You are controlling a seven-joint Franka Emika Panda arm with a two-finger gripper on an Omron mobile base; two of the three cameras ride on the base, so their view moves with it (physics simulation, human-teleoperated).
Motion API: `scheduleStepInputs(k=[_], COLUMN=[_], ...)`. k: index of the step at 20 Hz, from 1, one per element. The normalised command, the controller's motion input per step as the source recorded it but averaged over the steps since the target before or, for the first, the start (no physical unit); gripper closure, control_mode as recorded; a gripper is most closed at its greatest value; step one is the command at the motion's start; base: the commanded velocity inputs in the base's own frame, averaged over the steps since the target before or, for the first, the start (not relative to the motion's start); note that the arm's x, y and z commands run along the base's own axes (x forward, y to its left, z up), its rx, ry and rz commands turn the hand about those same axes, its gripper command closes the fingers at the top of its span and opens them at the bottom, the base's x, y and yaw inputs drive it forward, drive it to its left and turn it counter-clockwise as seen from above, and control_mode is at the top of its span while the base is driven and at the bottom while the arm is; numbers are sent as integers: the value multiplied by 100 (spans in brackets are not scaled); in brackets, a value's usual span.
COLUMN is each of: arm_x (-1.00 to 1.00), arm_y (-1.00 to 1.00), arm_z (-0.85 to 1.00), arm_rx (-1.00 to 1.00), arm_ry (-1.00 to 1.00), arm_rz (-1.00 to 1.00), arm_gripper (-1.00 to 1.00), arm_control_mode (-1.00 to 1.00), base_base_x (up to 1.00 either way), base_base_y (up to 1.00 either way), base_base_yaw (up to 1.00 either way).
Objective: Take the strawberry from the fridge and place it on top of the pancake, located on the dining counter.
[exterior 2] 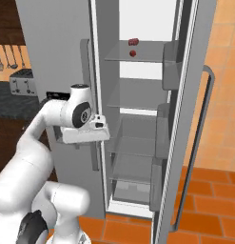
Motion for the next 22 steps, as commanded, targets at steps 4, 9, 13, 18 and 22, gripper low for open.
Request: scheduleStepInputs(k=[4, 9, 13, 18, 22], arm_x=[-100, -84, -50, -42, -12], arm_y=[34, 1, 0, 0, 0], arm_z=[90, 23, 0, 0, 0], arm_rx=[11, 1, 0, 0, 0], arm_ry=[-41, -28, -5, -2, -1], arm_rz=[1, 0, 0, 0, 0], arm_gripper=[-100, -100, -100, -100, -100], arm_control_mode=[-100, -100, -100, -100, -100], base_base_x=[0, 0, 0, 0, 0], base_base_y=[0, 0, 0, 0, 0], base_base_yaw=[0, 0, 0, 0, 0])
